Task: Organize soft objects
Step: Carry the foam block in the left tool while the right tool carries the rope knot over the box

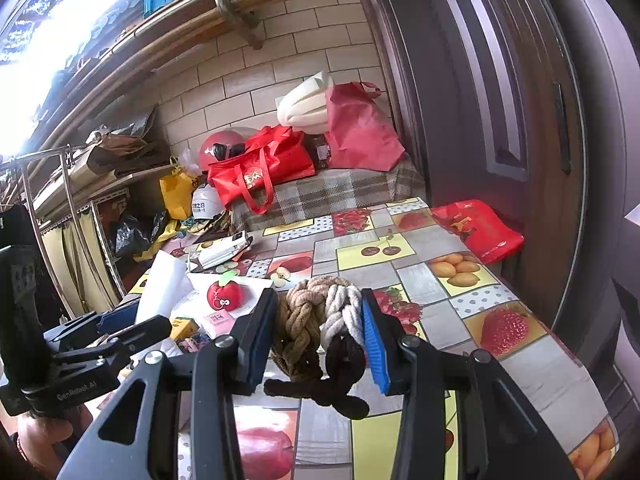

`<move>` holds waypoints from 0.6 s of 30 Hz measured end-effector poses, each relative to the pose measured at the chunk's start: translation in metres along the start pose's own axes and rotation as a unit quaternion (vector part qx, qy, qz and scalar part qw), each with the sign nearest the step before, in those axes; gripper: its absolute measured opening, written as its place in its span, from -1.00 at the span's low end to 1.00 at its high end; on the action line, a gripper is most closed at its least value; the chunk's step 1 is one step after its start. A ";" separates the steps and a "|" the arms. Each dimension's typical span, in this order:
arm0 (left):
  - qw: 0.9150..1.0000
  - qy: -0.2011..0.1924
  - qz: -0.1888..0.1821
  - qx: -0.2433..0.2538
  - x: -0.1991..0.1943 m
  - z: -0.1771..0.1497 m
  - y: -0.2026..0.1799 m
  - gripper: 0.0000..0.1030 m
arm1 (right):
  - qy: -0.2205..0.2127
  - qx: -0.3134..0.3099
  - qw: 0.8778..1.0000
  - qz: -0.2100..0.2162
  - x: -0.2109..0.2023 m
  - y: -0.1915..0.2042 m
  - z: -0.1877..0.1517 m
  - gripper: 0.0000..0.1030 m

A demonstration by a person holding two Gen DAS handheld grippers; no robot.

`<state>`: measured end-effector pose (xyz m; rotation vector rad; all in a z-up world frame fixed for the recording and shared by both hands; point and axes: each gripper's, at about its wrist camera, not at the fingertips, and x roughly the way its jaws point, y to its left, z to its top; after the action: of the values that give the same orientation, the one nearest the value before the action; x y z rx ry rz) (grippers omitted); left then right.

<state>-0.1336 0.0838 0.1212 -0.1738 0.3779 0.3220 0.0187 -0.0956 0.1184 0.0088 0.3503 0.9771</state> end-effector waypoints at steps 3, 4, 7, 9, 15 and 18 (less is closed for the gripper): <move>1.000 -0.007 0.005 -0.002 -0.005 0.001 0.004 0.03 | -0.002 -0.002 1.000 0.000 0.000 0.003 0.002 -0.20; 1.000 -0.009 0.006 -0.004 -0.006 0.001 0.006 0.03 | -0.003 -0.003 1.000 0.000 0.000 0.004 0.002 -0.20; 1.000 -0.012 0.009 -0.011 -0.010 0.001 0.011 0.03 | -0.004 -0.006 1.000 0.001 0.000 0.008 0.003 -0.20; 1.000 -0.014 0.011 -0.016 -0.012 0.001 0.016 0.03 | -0.004 -0.009 1.000 0.002 0.000 0.011 0.004 -0.20; 0.999 -0.020 0.019 -0.030 -0.017 0.001 0.029 0.03 | -0.002 -0.021 1.000 0.011 0.004 0.023 0.007 -0.20; 0.999 -0.022 0.022 -0.037 -0.021 0.001 0.036 0.03 | -0.002 -0.026 1.000 0.016 0.006 0.029 0.008 -0.20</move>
<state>-0.1641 0.1116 0.1262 -0.2308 0.3259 0.3828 0.0007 -0.0727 0.1293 -0.0309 0.3225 1.0168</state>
